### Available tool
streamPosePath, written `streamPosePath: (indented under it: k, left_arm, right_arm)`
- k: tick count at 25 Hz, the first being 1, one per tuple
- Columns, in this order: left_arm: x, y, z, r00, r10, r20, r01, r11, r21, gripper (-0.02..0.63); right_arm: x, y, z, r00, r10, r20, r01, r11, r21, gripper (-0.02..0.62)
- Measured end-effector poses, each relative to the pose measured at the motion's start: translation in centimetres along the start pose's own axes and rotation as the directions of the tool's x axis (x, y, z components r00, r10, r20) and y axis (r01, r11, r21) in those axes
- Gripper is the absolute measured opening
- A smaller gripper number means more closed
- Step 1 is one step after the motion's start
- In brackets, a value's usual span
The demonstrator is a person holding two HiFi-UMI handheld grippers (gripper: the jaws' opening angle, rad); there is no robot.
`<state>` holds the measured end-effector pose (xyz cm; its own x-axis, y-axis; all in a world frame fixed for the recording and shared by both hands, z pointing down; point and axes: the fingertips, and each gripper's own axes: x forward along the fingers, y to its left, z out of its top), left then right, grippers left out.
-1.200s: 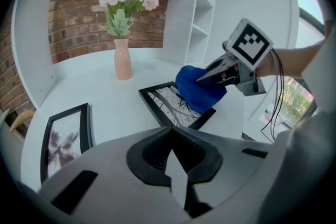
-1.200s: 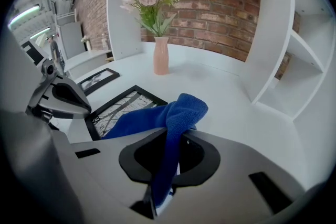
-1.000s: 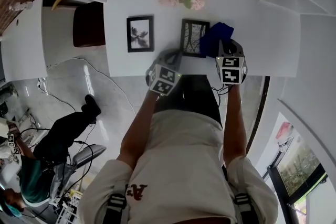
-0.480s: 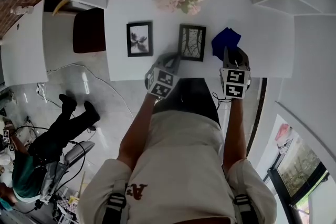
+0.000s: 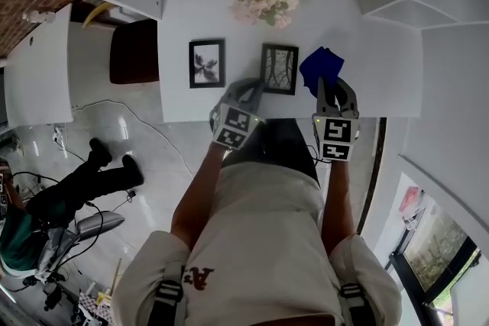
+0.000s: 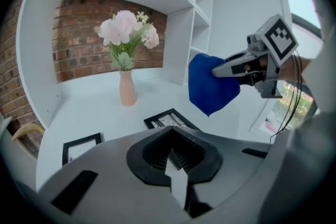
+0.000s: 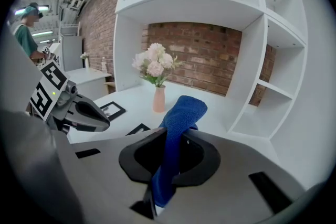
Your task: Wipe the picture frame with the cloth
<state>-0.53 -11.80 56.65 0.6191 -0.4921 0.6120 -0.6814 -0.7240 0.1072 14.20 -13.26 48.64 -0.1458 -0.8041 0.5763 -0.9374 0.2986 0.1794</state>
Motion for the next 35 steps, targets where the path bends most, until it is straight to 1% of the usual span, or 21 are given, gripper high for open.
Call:
streamPosePath:
  k: [4,10,16,20,22,26,31,35]
  left_arm:
    - [-1.6,0.3,2.6,0.998,0.016,0.063,-0.016,1.000,-0.001,0.000]
    - [-4.1,0.7,6.8,0.986,0.022,0.165,-0.021,1.000,-0.007,0.000]
    - [-7.1,0.8,10.5,0.965,0.043,0.259,-0.044,0.999,-0.001,0.000]
    - [-9.3,0.6,12.7,0.945,0.053,0.322,-0.053,0.999,-0.010,0.000]
    - [-10.2,0.5,13.5,0.937,0.057,0.344,-0.058,0.998,-0.009,0.000]
    - [-11.6,0.5,14.8,0.921,0.066,0.385,-0.071,0.997,0.000,0.000]
    - [-13.1,0.5,15.9,0.909,0.076,0.410,-0.085,0.996,0.004,0.000]
    - [-14.2,0.3,16.7,0.894,0.085,0.440,-0.101,0.995,0.013,0.001]
  right_arm:
    - [-1.3,0.6,2.0,0.999,-0.003,0.049,0.004,1.000,-0.024,0.028]
    - [-3.1,1.3,4.7,0.993,0.007,0.121,-0.002,0.999,-0.042,0.028]
    - [-5.0,2.0,7.7,0.978,0.015,0.207,-0.009,0.999,-0.031,0.028]
    - [-6.7,2.2,10.1,0.958,0.019,0.287,-0.015,1.000,-0.015,0.026]
    - [-7.4,2.5,11.1,0.950,0.019,0.313,-0.014,1.000,-0.019,0.023]
    - [-8.2,3.1,12.1,0.946,0.023,0.325,-0.008,0.999,-0.047,0.021]
    - [-8.6,3.4,12.3,0.944,0.037,0.327,-0.027,0.999,-0.035,0.021]
    - [-9.2,3.7,12.7,0.941,0.048,0.335,-0.037,0.999,-0.038,0.021]
